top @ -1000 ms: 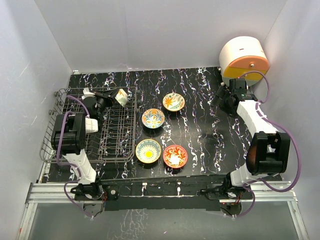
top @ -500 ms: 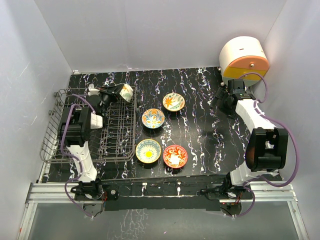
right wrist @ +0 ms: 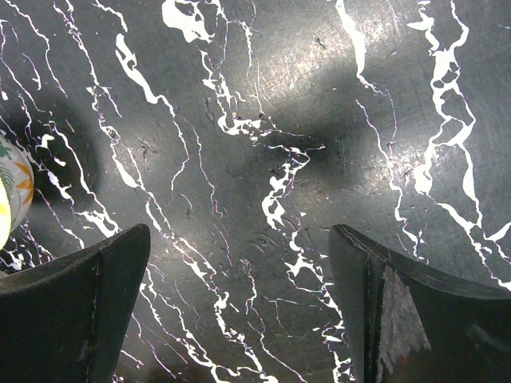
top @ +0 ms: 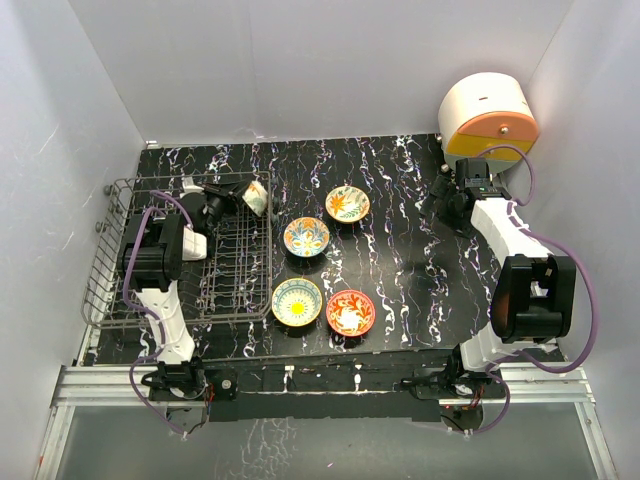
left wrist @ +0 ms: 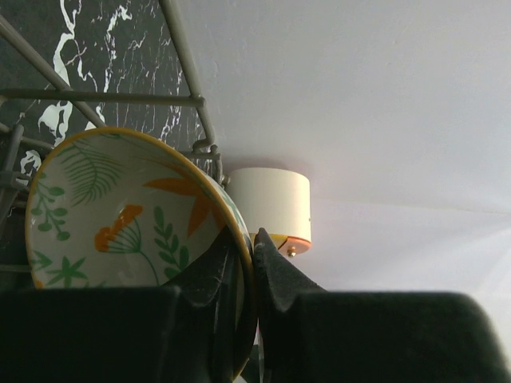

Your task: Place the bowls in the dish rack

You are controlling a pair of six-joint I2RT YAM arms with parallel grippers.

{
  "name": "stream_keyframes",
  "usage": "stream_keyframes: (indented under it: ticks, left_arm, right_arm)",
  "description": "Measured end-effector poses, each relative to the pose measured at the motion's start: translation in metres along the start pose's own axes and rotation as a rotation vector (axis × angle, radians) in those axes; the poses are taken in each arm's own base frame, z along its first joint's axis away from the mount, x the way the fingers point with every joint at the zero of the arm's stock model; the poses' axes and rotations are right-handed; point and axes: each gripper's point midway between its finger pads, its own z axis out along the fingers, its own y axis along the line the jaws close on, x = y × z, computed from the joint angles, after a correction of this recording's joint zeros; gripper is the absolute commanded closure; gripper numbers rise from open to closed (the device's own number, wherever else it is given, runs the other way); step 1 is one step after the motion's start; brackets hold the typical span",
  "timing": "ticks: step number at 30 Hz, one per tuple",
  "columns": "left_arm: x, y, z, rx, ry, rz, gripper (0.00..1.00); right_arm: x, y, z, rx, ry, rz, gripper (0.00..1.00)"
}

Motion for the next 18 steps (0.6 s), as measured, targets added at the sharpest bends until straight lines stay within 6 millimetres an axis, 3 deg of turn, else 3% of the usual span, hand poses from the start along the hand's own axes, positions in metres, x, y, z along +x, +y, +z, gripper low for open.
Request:
stream_keyframes:
  ticks: [12,18]
  left_arm:
    - [0.002,0.01,-0.01,-0.073,-0.011,0.023,0.81]
    - [-0.008,0.018,-0.021,-0.112,-0.033,0.036,0.74]
  right_arm:
    - [0.001,0.001,0.0,-0.007,0.003,-0.006,0.04]
    - [0.002,0.001,0.0,-0.009,0.007,-0.014,0.04]
